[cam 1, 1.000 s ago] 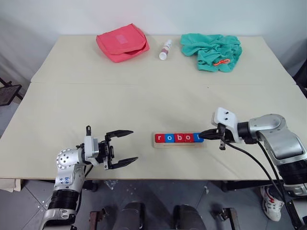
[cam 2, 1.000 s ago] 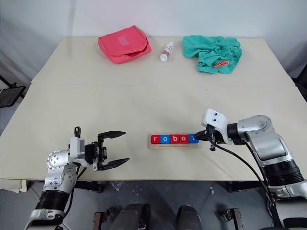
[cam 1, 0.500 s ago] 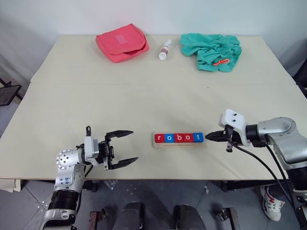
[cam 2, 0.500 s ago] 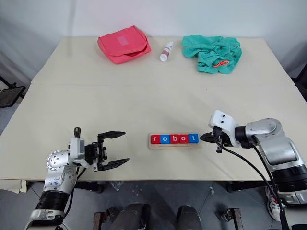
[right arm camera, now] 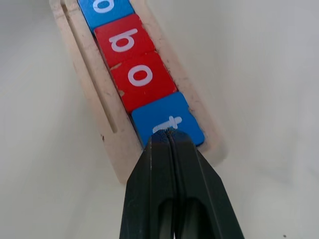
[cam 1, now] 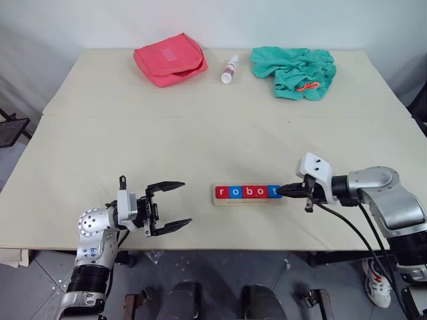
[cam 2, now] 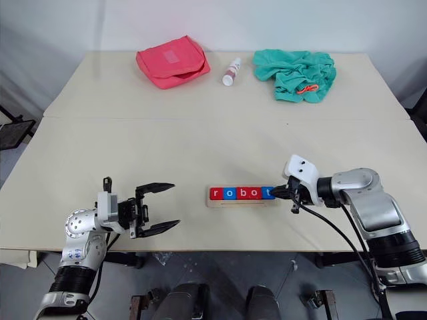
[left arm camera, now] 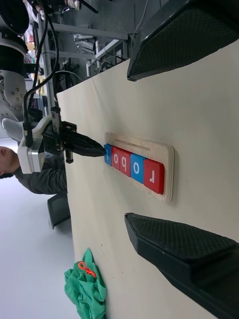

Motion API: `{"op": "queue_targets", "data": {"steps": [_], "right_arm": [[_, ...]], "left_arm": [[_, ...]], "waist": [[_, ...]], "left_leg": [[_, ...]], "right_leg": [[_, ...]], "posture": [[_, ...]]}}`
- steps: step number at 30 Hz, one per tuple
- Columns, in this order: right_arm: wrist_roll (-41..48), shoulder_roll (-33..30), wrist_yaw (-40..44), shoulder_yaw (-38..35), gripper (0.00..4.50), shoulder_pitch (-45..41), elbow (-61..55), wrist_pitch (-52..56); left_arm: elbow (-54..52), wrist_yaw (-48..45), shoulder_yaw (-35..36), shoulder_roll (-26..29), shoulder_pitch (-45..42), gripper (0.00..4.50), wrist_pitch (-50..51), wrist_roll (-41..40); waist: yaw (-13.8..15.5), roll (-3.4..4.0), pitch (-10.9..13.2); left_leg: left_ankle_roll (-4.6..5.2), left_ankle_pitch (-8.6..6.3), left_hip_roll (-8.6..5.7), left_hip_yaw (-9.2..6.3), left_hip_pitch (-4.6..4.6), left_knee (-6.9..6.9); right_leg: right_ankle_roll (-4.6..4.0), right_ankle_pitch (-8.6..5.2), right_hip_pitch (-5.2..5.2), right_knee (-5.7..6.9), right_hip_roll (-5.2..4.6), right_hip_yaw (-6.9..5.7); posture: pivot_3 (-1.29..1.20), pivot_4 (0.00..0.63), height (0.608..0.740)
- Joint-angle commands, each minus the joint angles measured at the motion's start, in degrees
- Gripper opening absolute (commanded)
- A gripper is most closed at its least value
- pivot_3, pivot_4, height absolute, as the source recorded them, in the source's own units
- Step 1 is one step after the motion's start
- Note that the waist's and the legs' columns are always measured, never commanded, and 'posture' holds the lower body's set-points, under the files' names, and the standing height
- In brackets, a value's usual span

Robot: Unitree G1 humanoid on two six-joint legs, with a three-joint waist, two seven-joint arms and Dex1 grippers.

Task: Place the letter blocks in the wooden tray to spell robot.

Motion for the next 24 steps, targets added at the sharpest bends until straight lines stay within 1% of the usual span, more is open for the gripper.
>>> {"op": "queue_targets", "data": {"steps": [1,5,8,9,11,12,17,20,21,22,24], "right_arm": [[0.88,-1.34,0.11,-1.4,0.02,0.3,-1.76,0.27],[2.11,-2.99,0.44,-4.71,0.02,1.81,-1.71,-1.81],[5.78,-4.23,6.0,-12.02,0.02,8.04,0.18,-14.89],[6.88,-4.02,7.57,-14.08,0.19,9.65,1.93,-18.71],[8.54,-3.29,9.49,-16.77,0.64,10.96,6.26,-23.34],[9.32,-3.13,10.66,-17.66,0.94,11.22,8.3,-25.09],[11.94,-3.03,16.63,-20.29,2.68,10.15,18.81,-34.04],[13.71,-3.32,20.6,-21.08,3.81,10.04,23.06,-36.59],[13.91,-3.4,21.66,-21.06,4.03,9.67,24.49,-37.53],[14.41,-3.41,22.72,-21.18,4.47,9.27,25.74,-38.06],[15.93,-3.11,24.56,-22.17,4.47,8.34,28.89,-39.48]], "left_arm": [[-1.95,0.41,0.3,0.4,0.75,4.5,-0.33,-0.3],[-2.37,1.11,1.16,1.39,1.29,4.5,-0.21,-0.16],[-2.5,2.58,3.01,3.2,1.92,4.5,-0.17,0.04],[-2.54,3.22,3.6,3.8,2.16,4.5,-0.01,0.02],[-2.34,4.29,4.44,4.61,2.15,4.5,0.34,0.09],[-2.13,4.69,4.74,5.07,2.1,4.5,0.55,0.25],[-0.97,8.09,7.3,6.0,1.07,4.5,0.44,0.51],[-1.13,10.06,8.63,6.14,0.74,4.5,0.74,0.12],[-1.03,10.38,8.84,6.12,0.41,4.5,0.77,0.04],[-0.93,10.49,9.18,6.23,0.27,4.5,0.89,-0.24],[-1.24,9.79,10.35,6.81,0.7,4.5,1.51,-1.81]], "waist": [[0.0,0.0,0.0],[0.02,0.0,0.0],[0.47,-0.02,0.01],[0.57,-0.03,0.02],[0.59,-0.03,0.02],[0.6,-0.03,0.02],[0.6,-0.03,0.02],[0.57,-0.03,0.02],[0.58,-0.03,0.02],[0.6,-0.03,0.02],[0.57,-0.03,0.02]], "left_leg": [[0.0,0.0,0.0,0.0,0.0,0.0],[0.0,0.0,0.0,0.0,0.0,0.0],[0.0,0.0,-0.01,-0.03,-0.01,-0.03],[0.0,0.0,-0.01,-0.02,-0.01,-0.05],[0.0,0.0,-0.01,0.03,0.01,-0.05],[0.0,0.0,-0.01,0.06,0.02,-0.03],[0.0,0.0,0.02,0.06,0.06,0.01],[0.01,0.0,0.02,0.07,0.06,0.0],[0.0,0.0,0.02,0.06,0.06,0.01],[0.0,0.0,0.02,0.06,0.06,0.01],[0.0,0.0,0.02,0.07,0.06,0.01]], "right_leg": [[0.0,0.0,0.0,0.0,0.0,0.0],[0.0,0.0,0.0,0.0,0.0,0.0],[0.0,0.0,0.0,-0.01,0.0,-0.02],[0.0,0.0,0.0,-0.02,0.0,-0.02],[0.01,0.0,0.02,-0.03,0.0,-0.02],[0.01,0.0,0.04,-0.03,0.0,-0.01],[0.01,0.0,0.08,-0.03,0.0,-0.01],[0.01,0.0,0.08,-0.02,0.0,-0.02],[0.01,0.0,0.08,-0.02,0.01,-0.03],[0.01,0.0,0.08,-0.03,0.0,-0.03],[0.01,0.0,0.09,-0.03,0.0,-0.03]], "posture": [[0.0,0.15,0.74],[0.0,0.15,0.74],[0.0,0.15,0.74],[0.0,0.15,0.74],[0.0,0.15,0.74],[0.0,0.15,0.74],[0.0,0.15,0.74],[0.0,0.15,0.74],[0.0,0.15,0.74],[0.0,0.15,0.74],[0.0,0.15,0.74]]}}
